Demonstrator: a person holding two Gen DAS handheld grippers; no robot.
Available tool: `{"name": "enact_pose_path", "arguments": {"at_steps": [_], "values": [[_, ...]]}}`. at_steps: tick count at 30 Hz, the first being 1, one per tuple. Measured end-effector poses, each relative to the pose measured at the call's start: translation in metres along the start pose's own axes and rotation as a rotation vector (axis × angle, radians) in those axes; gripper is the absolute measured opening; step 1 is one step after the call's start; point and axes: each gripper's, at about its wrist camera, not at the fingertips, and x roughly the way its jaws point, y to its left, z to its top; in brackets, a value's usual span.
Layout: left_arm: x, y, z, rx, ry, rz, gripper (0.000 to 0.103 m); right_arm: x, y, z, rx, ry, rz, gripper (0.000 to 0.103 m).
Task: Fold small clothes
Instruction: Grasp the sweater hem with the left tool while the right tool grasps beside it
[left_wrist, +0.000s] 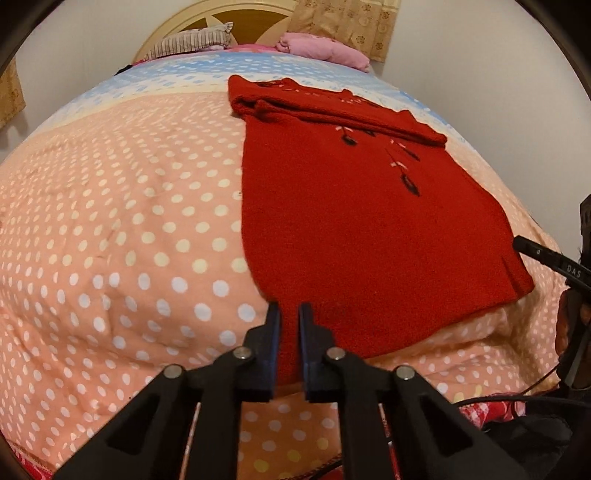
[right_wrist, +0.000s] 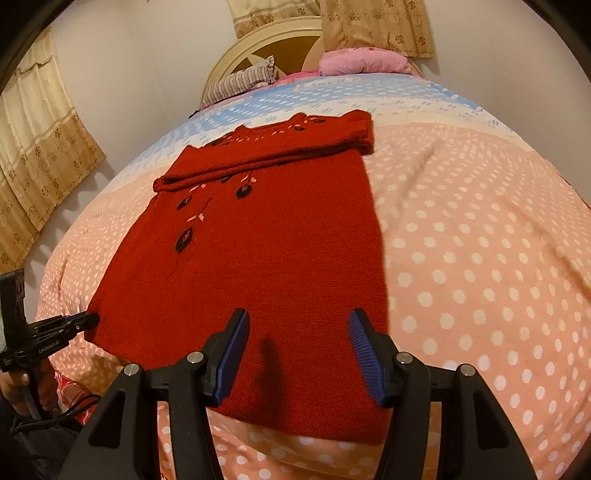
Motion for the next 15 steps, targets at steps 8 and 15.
{"name": "enact_pose_path", "arguments": {"at_steps": [8, 15], "values": [[-0.031, 0.006, 0.01, -0.005, -0.076, -0.068, 0.007, -0.016, -0.024, -0.013, 0.045, -0.01, -0.037, 0.057], [-0.027, 0.004, 0.005, -0.007, -0.054, -0.073, 0.007, -0.013, -0.033, -0.032, 0.068, 0.043, -0.011, 0.057]]}}
